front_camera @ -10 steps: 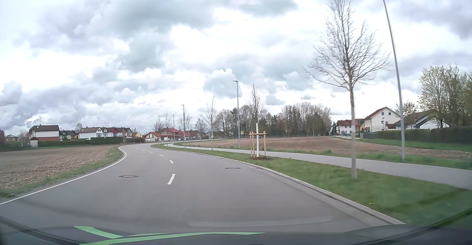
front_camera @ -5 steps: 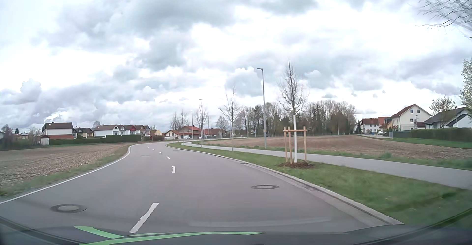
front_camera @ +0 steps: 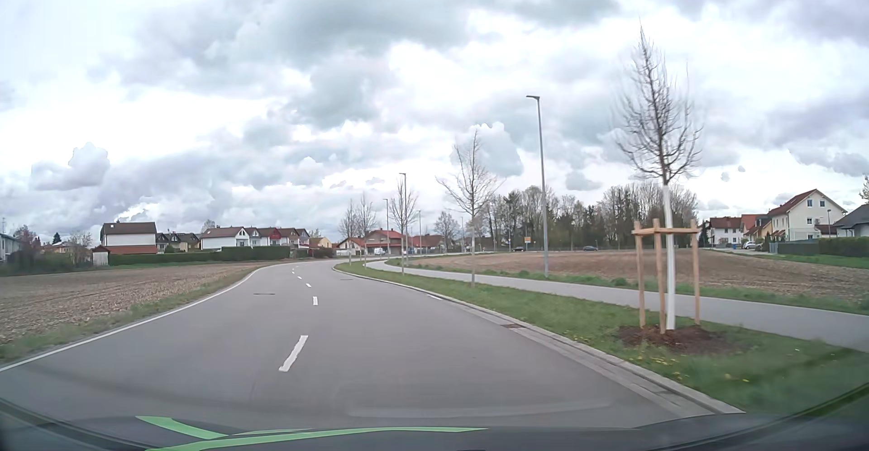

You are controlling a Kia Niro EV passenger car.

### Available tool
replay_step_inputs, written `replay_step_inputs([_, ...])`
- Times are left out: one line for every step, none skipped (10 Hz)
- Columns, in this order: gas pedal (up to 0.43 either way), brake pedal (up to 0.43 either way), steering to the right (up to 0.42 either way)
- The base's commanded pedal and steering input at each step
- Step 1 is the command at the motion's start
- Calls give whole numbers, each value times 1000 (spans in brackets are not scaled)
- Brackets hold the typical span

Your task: Follow the waypoints while adhering to traffic rules and regulations

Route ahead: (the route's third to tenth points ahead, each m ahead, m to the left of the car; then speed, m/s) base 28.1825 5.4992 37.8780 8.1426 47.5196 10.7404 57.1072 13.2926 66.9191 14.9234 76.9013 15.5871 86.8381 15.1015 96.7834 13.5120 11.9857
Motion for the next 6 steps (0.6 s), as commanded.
replay_step_inputs([110,0,-52])
replay_step_inputs([110,0,-52])
replay_step_inputs([110,0,-53])
replay_step_inputs([110,0,-57])
replay_step_inputs([110,0,-62])
replay_step_inputs([118,0,-63])
